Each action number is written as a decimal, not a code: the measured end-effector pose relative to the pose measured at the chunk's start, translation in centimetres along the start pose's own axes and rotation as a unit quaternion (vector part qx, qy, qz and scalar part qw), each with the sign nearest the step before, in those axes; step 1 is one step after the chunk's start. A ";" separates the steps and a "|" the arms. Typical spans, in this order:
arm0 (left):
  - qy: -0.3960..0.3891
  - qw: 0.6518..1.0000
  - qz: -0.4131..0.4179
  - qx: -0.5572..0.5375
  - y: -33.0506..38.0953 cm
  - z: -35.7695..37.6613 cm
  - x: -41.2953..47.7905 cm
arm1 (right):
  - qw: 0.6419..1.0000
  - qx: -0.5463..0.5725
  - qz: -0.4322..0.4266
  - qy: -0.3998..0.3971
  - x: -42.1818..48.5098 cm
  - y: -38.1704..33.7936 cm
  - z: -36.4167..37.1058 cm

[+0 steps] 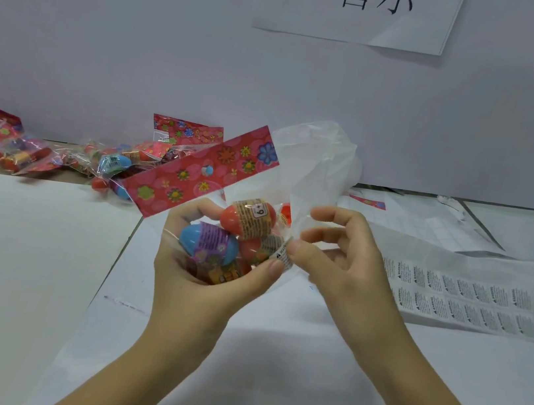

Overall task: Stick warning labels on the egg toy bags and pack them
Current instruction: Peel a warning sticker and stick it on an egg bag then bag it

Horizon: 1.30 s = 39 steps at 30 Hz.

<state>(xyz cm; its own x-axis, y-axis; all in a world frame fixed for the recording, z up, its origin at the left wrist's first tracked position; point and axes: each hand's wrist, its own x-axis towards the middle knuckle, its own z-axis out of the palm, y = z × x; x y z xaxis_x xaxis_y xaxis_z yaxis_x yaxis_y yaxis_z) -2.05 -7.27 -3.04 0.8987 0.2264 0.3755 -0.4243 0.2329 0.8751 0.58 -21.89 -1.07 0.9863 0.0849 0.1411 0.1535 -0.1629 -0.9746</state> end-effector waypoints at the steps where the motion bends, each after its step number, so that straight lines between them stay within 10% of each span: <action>1: 0.009 1.000 -0.011 0.000 0.0 0.0 0.1 | 1.000 0.005 0.006 0.012 0.1 0.1 -0.1; 7: -0.004 0.994 -0.085 -0.073 0.3 -0.5 0.6 | 0.989 0.142 0.012 -0.032 0.2 -0.8 -0.4; 24: -0.019 0.978 -0.193 -0.075 1.0 -0.5 1.0 | 0.995 0.007 -0.086 -0.052 -0.3 -0.2 0.3; 39: 0.051 0.963 -0.244 -0.101 0.9 -0.8 1.4 | 0.974 0.186 0.088 -0.099 0.8 0.9 0.6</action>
<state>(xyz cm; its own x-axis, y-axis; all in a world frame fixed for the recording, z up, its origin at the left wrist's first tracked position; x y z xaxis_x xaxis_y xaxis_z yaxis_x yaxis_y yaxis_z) -1.24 -6.01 -1.91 0.9854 0.1333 -0.1061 0.0232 0.5121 0.8586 1.49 -21.35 -1.89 0.9589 0.2817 -0.0333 -0.0845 0.1715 -0.9815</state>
